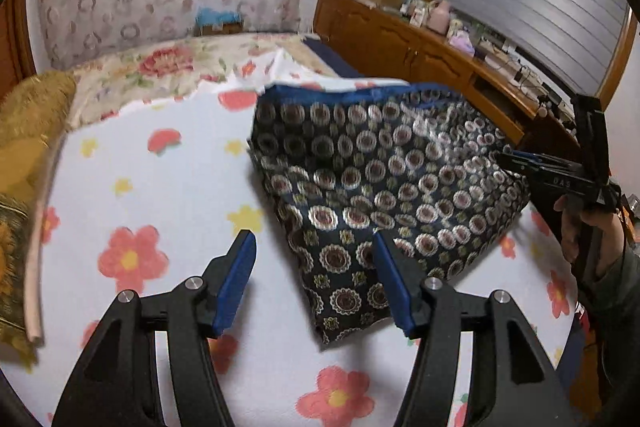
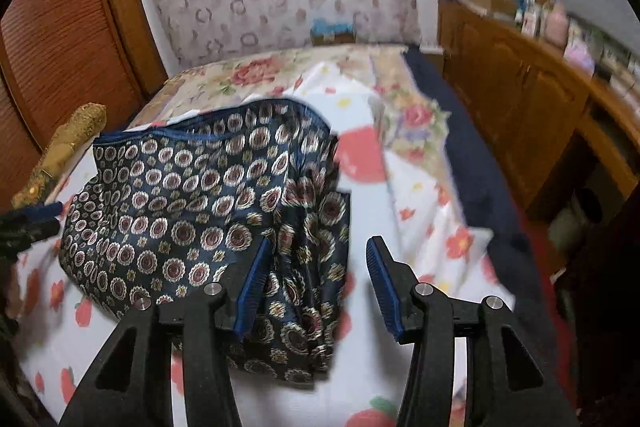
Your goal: Fold small clothes
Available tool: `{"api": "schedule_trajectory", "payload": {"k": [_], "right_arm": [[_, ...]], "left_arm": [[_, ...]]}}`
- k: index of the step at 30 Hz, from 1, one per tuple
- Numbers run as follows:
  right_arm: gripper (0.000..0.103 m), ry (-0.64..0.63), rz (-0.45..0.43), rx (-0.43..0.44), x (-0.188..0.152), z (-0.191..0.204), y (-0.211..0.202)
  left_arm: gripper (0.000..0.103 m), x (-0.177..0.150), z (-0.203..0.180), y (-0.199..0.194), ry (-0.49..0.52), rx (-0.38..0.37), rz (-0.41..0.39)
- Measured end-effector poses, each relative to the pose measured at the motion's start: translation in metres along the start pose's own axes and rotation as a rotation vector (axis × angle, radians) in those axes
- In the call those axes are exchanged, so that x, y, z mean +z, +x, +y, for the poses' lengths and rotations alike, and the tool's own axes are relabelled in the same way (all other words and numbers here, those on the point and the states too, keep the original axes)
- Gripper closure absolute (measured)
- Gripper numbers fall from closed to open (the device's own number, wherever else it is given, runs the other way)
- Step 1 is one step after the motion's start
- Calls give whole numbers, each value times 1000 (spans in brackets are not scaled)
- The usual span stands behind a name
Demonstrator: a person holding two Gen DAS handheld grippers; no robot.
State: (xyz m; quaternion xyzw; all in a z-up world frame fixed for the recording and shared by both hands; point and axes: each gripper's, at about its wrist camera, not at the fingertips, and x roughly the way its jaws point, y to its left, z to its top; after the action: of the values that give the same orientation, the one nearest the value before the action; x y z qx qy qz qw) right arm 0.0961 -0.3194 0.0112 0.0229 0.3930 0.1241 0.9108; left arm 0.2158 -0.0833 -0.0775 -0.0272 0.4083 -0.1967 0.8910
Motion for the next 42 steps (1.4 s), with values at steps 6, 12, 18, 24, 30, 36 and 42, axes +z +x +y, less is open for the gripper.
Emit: {"api": "schedule_trajectory", "payload": {"k": [6, 12, 18, 24, 30, 36, 42], "right_arm": [[51, 19, 42, 11, 5, -1, 16], [51, 33, 68, 16, 13, -5, 18], [51, 32, 73, 54, 7, -10, 13], [88, -31, 73, 88, 2, 2, 9], [95, -57, 58, 106, -4, 3, -5], [96, -62, 55, 163, -27, 6, -24], [95, -81, 54, 207, -55, 11, -49]], "left_arm": [[42, -4, -3, 17, -19, -19, 68], [45, -5, -2, 19, -38, -53, 80], [69, -5, -2, 18, -36, -77, 84], [94, -6, 1, 13, -50, -101, 62], [97, -11, -7, -8, 2, -103, 32], [97, -35, -15, -47, 44, -129, 15], [97, -69, -16, -78, 30, -142, 13]]}}
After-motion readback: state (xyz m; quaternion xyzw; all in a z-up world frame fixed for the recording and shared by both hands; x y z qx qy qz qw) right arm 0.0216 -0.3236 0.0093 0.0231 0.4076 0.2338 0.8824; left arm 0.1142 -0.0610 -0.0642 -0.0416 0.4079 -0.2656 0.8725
